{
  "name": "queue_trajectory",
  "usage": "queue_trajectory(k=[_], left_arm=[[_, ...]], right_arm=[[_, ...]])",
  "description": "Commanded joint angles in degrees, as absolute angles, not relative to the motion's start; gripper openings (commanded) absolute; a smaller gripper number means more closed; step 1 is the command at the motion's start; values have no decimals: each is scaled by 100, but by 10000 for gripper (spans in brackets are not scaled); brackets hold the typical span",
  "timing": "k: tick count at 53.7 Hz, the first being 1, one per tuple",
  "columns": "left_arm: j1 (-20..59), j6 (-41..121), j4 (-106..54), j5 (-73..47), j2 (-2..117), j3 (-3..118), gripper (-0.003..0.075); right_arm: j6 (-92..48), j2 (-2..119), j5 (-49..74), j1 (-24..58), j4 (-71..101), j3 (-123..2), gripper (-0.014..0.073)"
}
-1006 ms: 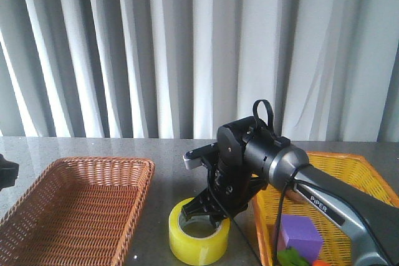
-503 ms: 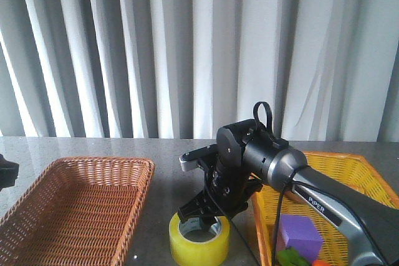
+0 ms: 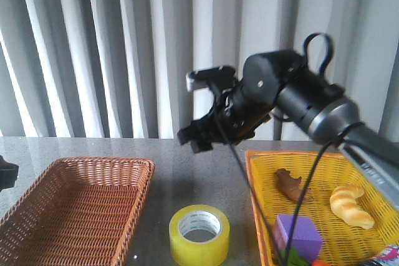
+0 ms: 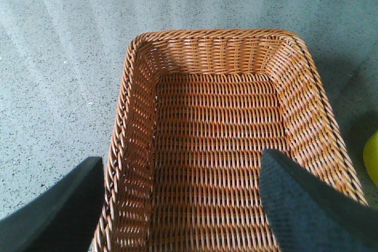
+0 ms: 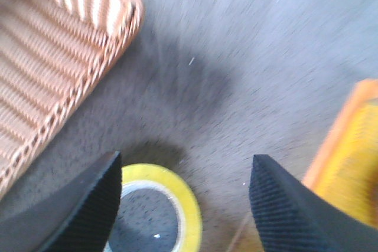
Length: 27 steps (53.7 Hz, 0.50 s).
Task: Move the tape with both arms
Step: 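Raise the right gripper away from the tape roll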
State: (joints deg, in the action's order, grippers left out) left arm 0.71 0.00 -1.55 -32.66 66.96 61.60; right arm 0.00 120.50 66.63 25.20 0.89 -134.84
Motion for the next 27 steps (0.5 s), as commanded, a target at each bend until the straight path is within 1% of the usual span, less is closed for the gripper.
queue_trajectory(k=[1, 9, 14, 20, 27], left_arm=[[125, -55, -216, -2919, 6580, 6368, 517], [131, -55, -221, -2906, 6580, 6368, 517], [131, -55, -246, -2904, 6580, 6368, 517], [131, -55, -380, -2893, 6580, 6368, 517], [219, 0, -414, -2813, 6580, 6368, 517]], right_arm=[[0, 11234, 6442, 2230, -156, -13679, 427], [101, 10701, 6750, 1687, -74, -13679, 384], [126, 10436, 6800, 1352, -35, -13650, 331], [102, 10099, 6731, 1013, 0, -13405, 213], [-88, 9713, 6537, 681, -51, -12686, 30]])
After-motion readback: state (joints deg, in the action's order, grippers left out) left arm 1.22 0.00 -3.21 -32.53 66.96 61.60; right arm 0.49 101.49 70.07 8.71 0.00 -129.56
